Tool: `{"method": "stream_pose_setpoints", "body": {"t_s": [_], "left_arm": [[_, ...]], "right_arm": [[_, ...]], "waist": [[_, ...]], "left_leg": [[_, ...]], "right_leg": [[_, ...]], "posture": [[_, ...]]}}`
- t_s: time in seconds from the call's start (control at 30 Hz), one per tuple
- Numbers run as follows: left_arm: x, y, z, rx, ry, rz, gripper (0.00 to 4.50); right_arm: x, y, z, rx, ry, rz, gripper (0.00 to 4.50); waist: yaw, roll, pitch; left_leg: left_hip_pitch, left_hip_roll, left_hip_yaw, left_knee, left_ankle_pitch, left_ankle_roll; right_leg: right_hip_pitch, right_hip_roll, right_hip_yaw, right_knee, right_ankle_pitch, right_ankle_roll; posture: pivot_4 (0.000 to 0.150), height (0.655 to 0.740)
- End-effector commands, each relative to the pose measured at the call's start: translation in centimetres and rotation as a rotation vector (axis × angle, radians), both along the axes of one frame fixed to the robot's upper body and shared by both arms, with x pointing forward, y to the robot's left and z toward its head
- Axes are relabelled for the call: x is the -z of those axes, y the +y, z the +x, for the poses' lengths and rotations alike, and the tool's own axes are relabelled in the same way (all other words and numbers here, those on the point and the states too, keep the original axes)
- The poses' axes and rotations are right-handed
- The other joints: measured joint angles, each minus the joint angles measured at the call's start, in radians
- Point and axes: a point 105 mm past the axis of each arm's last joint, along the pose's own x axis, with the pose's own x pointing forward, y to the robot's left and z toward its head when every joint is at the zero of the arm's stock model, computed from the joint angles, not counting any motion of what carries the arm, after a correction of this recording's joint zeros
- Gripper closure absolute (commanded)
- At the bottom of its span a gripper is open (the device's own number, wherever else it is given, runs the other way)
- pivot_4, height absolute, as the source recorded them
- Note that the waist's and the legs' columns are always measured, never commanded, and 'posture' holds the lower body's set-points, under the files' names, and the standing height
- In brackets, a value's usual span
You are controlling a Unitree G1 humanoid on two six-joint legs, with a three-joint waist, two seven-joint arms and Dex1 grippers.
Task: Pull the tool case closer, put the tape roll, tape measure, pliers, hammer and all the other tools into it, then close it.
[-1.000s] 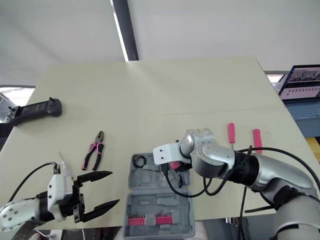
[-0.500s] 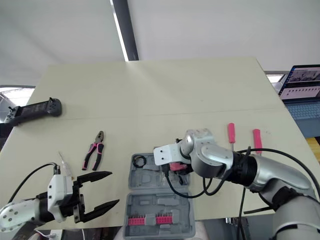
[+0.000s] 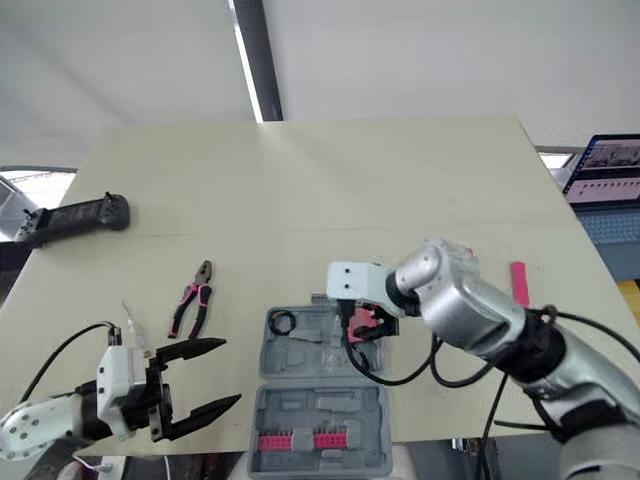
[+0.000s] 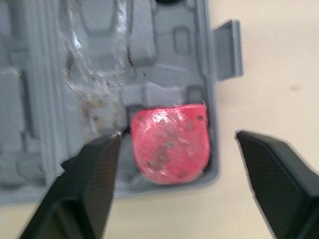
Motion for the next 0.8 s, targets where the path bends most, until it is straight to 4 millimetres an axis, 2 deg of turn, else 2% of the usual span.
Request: {"method": "stream_pose_setpoints", "body": {"t_s": [0.03,0.07,0.27,0.6,0.8], "left_arm": [[-0.7,-0.1,0.0,0.011,-0.027,-0.021,0.0],[-0.8,0.0,0.1,0.013,-0.029,-0.023,0.0],[-1.2,-0.1,0.3,0.03,-0.03,-0.03,0.0],[-1.3,0.1,0.0,0.046,-0.015,-0.031,0.0],[-1.4,0.5,0.1,0.022,-0.017,-0.022,0.0]], "right_arm": [[-2.1,0.7,-0.6,-0.095,-0.103,0.272,2.41],[-1.9,0.4,-0.7,-0.085,-0.109,0.315,2.87],[-0.2,-1.2,-0.7,-0.074,-0.117,0.402,2.87],[2.2,-1.8,0.8,-0.057,-0.133,0.452,2.87],[3.3,-2.2,1.0,-0.047,-0.118,0.456,2.87]], "waist": [[-0.001,-0.001,0.0],[-0.002,-0.001,0.0],[-0.006,0.0,0.0],[-0.006,-0.001,0.0],[-0.005,0.0,0.001]], "left_leg": [[0.0,0.0,0.0,0.001,0.0,0.0],[0.0,0.0,0.0,0.001,0.0,0.0],[0.002,0.001,0.002,0.0,0.0,0.0],[0.003,0.001,0.001,0.0,0.0,0.0],[0.003,0.001,0.001,0.001,0.0,0.0]], "right_leg": [[0.0,0.0,0.0,0.001,0.0,0.0],[0.0,0.0,0.0,0.001,0.0,0.0],[0.001,0.001,0.0,0.001,0.0,0.0],[0.001,0.001,0.0,0.001,0.0,0.0],[0.002,0.001,0.0,0.001,0.0,0.0]], "posture": [[0.15,0.74],[0.15,0.74],[0.15,0.74],[0.15,0.74],[0.15,0.74]]}}
